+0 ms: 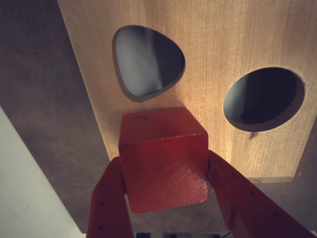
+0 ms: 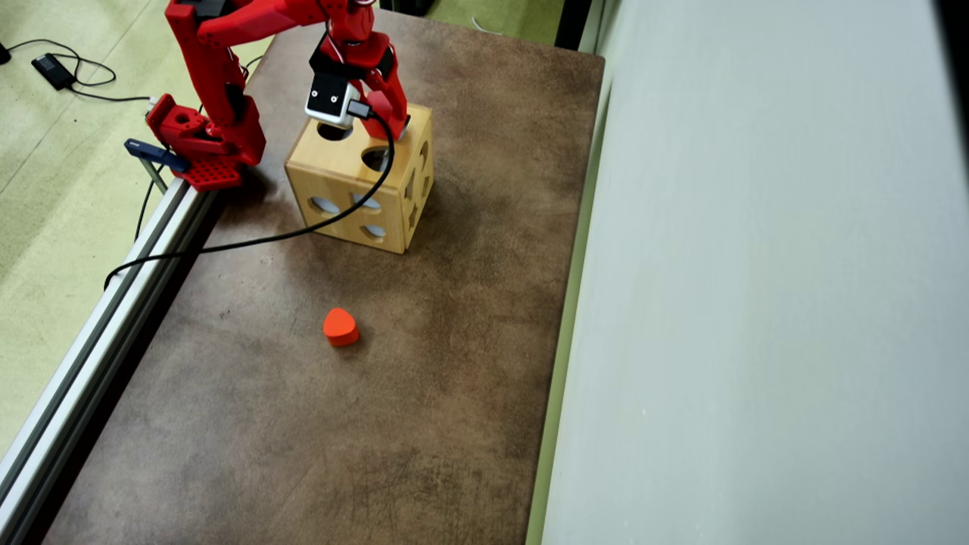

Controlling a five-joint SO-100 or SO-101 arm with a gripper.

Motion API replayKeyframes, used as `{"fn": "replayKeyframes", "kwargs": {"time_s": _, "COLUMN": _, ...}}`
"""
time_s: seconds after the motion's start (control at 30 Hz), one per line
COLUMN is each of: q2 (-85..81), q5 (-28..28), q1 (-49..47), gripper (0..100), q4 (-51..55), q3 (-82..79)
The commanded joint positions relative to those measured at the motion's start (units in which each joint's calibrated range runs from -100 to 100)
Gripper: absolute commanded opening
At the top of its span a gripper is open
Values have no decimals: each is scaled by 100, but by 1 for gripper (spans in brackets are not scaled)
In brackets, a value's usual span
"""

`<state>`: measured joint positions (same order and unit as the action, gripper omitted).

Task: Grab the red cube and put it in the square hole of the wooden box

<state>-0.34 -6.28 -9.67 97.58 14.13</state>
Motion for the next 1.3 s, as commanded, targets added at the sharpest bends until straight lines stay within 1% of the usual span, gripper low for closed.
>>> {"fn": "replayKeyframes", "kwargs": {"time_s": 0.0, "q2": -38, "q5": 39, "q1": -66, "gripper": 2, "q4": -63, "q3": 99}}
{"fn": "replayKeyframes", "kwargs": {"time_s": 0.23, "q2": -21, "q5": 44, "q1": -88, "gripper": 2, "q4": -71, "q3": 63}}
{"fn": "replayKeyframes", "kwargs": {"time_s": 0.37, "q2": 267, "q5": 49, "q1": -430, "gripper": 2, "q4": -71, "q3": 143}}
{"fn": "replayKeyframes", "kwargs": {"time_s": 0.67, "q2": 318, "q5": 54, "q1": -430, "gripper": 2, "q4": -71, "q3": 54}}
{"fn": "replayKeyframes", "kwargs": {"time_s": 0.83, "q2": 327, "q5": 337, "q1": -415, "gripper": 2, "q4": 9, "q3": 45}}
{"fn": "replayKeyframes", "kwargs": {"time_s": 0.93, "q2": 344, "q5": 347, "q1": -408, "gripper": 2, "q4": 9, "q3": 36}}
{"fn": "replayKeyframes", "kwargs": {"time_s": 1.13, "q2": 1100, "q5": 347, "q1": 8, "gripper": 2, "q4": 9, "q3": 36}}
{"fn": "replayKeyframes", "kwargs": {"time_s": 1.27, "q2": 1210, "q5": 361, "q1": 157, "gripper": 2, "q4": 17, "q3": 36}}
